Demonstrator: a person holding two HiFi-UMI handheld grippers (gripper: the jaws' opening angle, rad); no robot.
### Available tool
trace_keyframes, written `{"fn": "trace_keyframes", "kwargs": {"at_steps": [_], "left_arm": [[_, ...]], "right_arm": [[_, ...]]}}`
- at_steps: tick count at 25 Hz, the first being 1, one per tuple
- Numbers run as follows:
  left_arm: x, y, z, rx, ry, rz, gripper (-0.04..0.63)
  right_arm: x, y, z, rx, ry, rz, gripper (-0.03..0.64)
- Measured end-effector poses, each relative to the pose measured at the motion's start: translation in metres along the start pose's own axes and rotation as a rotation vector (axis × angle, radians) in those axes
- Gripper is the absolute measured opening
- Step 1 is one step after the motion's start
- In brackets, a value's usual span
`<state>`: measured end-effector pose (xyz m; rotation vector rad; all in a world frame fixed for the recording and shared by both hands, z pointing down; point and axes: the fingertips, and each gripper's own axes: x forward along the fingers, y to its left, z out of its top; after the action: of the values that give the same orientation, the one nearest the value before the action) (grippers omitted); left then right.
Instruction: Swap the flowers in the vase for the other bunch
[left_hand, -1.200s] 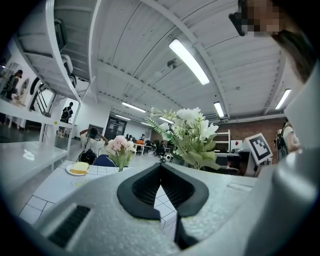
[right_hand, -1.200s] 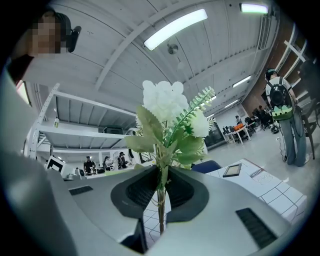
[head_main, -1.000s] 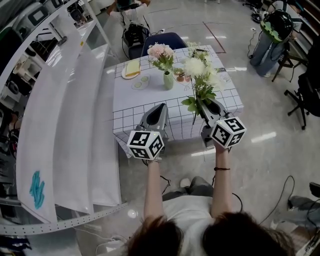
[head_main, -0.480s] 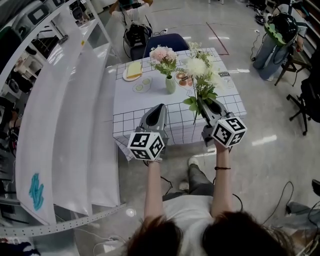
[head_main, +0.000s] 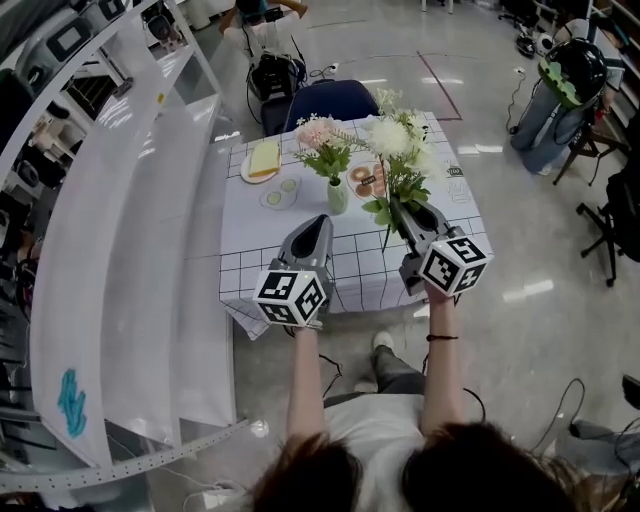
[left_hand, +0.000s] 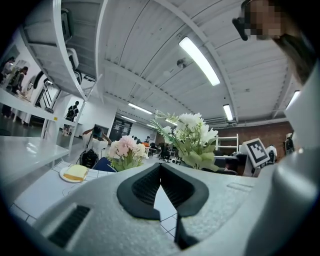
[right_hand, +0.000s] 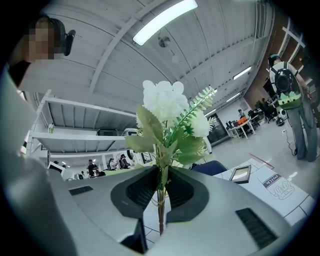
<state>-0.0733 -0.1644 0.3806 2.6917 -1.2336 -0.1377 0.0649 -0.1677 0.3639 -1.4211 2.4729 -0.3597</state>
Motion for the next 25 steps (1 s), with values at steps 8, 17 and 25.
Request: {"fn": "trace_keyframes", "kwargs": {"at_steps": [8, 17, 25], "left_arm": [[0.039, 0.008, 0.003, -0.001, 0.003, 0.010, 0.011], [0.064, 0.027, 0.001, -0.032, 0.011, 0.070, 0.011], [0.074, 0.039, -0.009, -0.071, 0.019, 0.113, 0.012]], "right_arm": [[0.025, -0.032, 0.013, 0.023, -0.004, 0.014, 0.044], [0.051, -0.058, 0.021, 0.041, 0.005, 0.046, 0.044], [0.068, -0.071, 0.020, 0.056, 0.020, 0.078, 0.044]]}}
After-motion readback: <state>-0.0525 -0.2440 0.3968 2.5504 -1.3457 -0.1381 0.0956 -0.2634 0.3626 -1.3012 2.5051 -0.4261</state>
